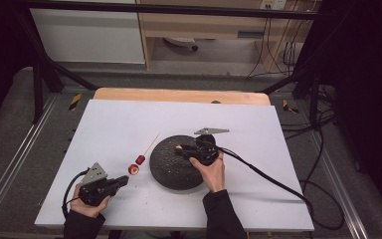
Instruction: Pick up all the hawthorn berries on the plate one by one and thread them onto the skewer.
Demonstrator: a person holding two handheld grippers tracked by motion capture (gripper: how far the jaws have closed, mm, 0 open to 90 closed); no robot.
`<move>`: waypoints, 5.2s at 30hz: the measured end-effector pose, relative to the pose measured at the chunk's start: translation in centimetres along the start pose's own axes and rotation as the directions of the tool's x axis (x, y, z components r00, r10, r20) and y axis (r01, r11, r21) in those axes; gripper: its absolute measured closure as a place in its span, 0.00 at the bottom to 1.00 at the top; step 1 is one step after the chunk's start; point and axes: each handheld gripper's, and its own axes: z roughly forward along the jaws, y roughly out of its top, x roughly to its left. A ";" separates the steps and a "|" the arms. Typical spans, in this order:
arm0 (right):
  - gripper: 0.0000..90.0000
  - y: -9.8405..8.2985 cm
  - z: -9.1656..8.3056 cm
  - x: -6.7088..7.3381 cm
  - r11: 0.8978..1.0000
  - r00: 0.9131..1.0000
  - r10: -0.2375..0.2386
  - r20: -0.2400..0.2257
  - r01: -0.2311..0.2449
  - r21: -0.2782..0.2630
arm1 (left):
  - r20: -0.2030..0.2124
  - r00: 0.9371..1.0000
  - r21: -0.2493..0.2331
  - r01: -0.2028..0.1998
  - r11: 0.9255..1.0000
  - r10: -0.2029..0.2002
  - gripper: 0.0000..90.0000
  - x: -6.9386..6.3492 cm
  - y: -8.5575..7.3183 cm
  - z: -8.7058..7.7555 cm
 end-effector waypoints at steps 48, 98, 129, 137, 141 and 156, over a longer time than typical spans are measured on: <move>0.71 -1.7 -3.0 -1.8 0.843 0.967 0.247 -0.071 -0.250 -0.476 | 0.048 0.998 -0.057 -0.027 0.998 0.030 0.98 -4.8 0.7 2.7; 0.71 -2.2 -2.5 -1.2 0.758 0.937 0.299 -0.181 -0.349 -0.551 | 0.064 0.998 -0.126 0.016 0.992 -0.008 0.98 -7.2 0.7 4.6; 0.71 -2.7 -2.4 -1.1 0.718 0.923 0.324 -0.208 -0.383 -0.582 | 0.066 0.990 -0.176 0.136 0.975 -0.126 0.98 -8.8 1.7 5.9; 0.71 -2.8 -2.1 -1.0 0.707 0.918 0.341 -0.203 -0.393 -0.589 | 0.059 0.989 -0.153 0.142 0.978 -0.135 0.98 -9.8 1.8 6.6; 0.71 -2.8 -2.4 -1.2 0.707 0.919 0.340 -0.200 -0.390 -0.590 | 0.055 0.989 -0.156 0.143 0.977 -0.136 0.98 -9.8 1.8 6.5; 0.71 -3.6 -1.8 -1.1 0.701 0.902 0.366 -0.226 -0.428 -0.571 | 0.039 0.985 -0.170 0.171 0.970 -0.167 0.98 -9.8 2.8 7.4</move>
